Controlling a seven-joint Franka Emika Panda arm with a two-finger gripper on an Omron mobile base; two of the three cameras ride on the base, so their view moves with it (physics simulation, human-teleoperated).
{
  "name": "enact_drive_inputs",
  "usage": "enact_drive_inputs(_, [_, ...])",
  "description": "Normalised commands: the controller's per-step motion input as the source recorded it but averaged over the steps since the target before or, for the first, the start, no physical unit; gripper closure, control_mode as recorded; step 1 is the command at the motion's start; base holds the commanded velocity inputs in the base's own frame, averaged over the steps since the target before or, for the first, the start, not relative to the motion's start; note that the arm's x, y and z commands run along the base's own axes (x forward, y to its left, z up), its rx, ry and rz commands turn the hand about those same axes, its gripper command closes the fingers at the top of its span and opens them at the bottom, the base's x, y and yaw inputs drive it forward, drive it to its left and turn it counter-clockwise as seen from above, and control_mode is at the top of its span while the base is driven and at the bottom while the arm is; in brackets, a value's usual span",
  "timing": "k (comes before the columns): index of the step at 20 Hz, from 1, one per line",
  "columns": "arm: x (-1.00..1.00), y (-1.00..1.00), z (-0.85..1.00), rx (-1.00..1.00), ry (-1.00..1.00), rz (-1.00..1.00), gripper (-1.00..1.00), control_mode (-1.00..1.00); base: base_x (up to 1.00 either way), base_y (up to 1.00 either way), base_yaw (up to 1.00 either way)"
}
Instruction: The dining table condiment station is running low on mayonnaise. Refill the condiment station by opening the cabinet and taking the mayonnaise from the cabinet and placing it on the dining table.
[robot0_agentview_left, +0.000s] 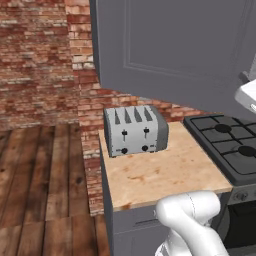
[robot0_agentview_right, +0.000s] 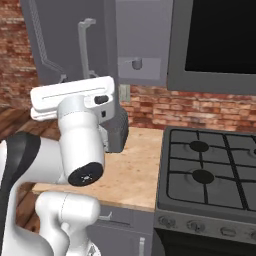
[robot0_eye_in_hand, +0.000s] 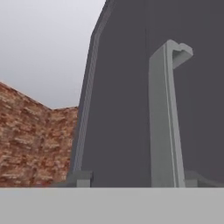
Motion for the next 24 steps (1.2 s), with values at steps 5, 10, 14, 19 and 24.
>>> enact_drive_inputs(5, [-0.57, -0.31, 0.07, 0.13, 0.11, 0.05, -1.00, -1.00, 0.00, 0.00, 0.00])
enact_drive_inputs(10, [-0.25, -0.95, 0.21, 0.21, 0.14, 0.09, -1.00, -1.00, 0.00, 0.00, 0.00])
enact_drive_inputs(14, [-0.21, -1.00, 0.14, 0.26, 0.11, 0.12, -1.00, -1.00, 0.00, 0.00, 0.00])
enact_drive_inputs(19, [-0.39, -1.00, 0.10, 0.24, 0.03, 0.10, -1.00, -1.00, 0.00, 0.00, 0.00])
enact_drive_inputs(24, [-0.25, -1.00, 0.10, 0.23, 0.06, 0.06, -1.00, -1.00, 0.00, 0.00, 0.00])
